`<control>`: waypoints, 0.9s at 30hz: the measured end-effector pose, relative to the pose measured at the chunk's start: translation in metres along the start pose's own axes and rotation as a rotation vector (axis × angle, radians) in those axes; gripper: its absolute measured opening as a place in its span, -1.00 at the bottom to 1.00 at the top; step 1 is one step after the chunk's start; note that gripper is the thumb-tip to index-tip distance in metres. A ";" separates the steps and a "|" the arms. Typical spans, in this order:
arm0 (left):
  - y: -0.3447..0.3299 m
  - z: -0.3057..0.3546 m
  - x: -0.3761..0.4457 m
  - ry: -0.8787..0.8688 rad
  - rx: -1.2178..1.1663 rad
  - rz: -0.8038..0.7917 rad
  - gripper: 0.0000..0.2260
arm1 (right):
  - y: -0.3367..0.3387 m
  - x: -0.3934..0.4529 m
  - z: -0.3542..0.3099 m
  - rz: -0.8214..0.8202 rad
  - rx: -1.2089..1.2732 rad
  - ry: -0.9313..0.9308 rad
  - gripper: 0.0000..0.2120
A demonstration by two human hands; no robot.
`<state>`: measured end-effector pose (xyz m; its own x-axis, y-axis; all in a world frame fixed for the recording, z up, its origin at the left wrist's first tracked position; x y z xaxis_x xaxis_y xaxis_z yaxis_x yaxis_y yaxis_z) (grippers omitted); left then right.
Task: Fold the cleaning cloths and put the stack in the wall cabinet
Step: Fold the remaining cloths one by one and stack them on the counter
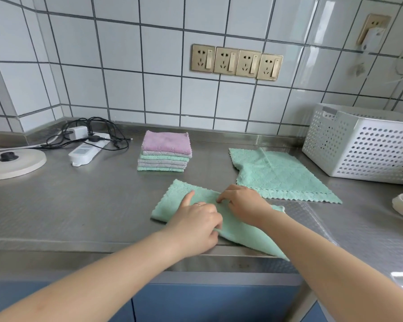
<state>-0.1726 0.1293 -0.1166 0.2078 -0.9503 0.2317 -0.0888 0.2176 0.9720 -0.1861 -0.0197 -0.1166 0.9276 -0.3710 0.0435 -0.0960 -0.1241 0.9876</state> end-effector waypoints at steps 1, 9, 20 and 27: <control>0.003 -0.006 -0.006 0.022 -0.005 -0.001 -0.82 | 0.000 -0.002 0.002 0.004 -0.010 0.005 -0.62; 0.018 -0.055 -0.040 0.134 0.014 -0.069 -0.84 | 0.002 -0.023 0.004 0.027 -0.008 0.071 -0.64; 0.010 -0.065 -0.057 -0.176 -0.092 -0.256 -0.49 | 0.000 -0.068 0.015 -0.007 -0.015 0.316 -0.54; -0.005 -0.052 -0.085 -0.233 -0.055 -0.450 -0.33 | -0.020 -0.103 0.024 -0.013 -0.139 0.420 -0.32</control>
<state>-0.1390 0.2209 -0.1395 -0.0092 -0.9757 -0.2190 0.0120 -0.2191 0.9756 -0.2881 -0.0011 -0.1446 0.9974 0.0399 0.0605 -0.0609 0.0094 0.9981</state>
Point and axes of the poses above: each hand's wrist, its own x-axis towards the middle knuckle, its own y-axis out of the back of the hand, z = x × y, the point moved 4 cm from there along x, towards the middle knuckle, and after that the axes turned 11 degrees about -y, right-handed, at the moved point
